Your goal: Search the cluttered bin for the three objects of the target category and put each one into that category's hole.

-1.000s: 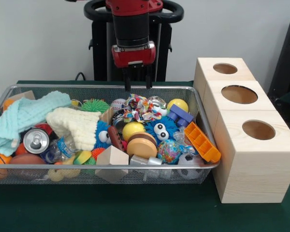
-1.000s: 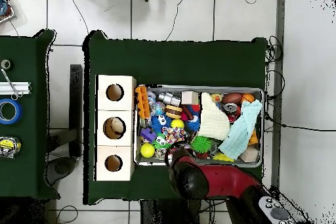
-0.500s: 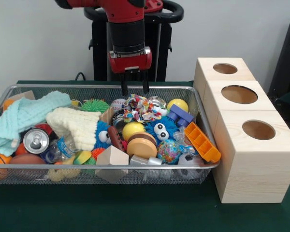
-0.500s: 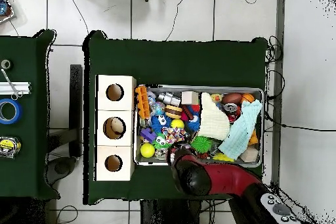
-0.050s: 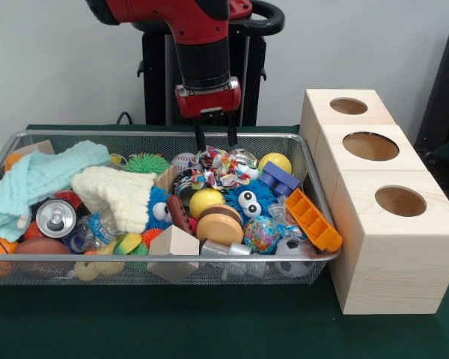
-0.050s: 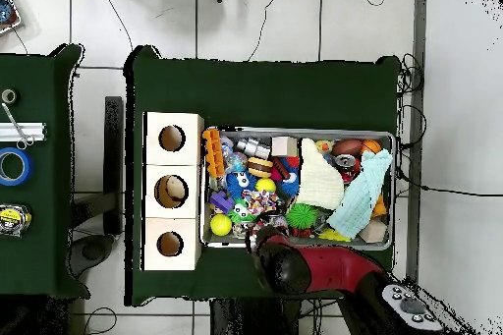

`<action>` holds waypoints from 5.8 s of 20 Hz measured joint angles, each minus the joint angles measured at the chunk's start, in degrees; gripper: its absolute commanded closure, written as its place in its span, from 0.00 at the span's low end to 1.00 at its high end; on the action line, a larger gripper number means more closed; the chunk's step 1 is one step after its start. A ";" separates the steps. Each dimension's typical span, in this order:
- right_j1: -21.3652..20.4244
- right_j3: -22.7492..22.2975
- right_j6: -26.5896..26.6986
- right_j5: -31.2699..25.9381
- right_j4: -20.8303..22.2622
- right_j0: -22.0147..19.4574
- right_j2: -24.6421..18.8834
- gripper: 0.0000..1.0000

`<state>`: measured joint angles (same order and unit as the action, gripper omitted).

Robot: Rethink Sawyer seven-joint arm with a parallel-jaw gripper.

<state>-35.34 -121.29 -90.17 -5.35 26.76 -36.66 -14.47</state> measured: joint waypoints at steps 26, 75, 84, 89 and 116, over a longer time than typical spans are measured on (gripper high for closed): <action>1.45 0.01 0.00 5.59 5.15 1.52 2.91 0.00; 11.33 9.30 0.00 14.95 2.38 13.21 15.41 0.00; 12.80 10.37 0.00 15.35 -1.11 16.91 17.61 1.00; 12.18 10.33 0.00 15.24 -2.14 17.55 18.17 1.00; -6.68 10.22 0.00 -15.91 -10.81 0.74 -0.22 1.00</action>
<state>-42.02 -111.08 -90.17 -21.26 15.96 -35.92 -14.68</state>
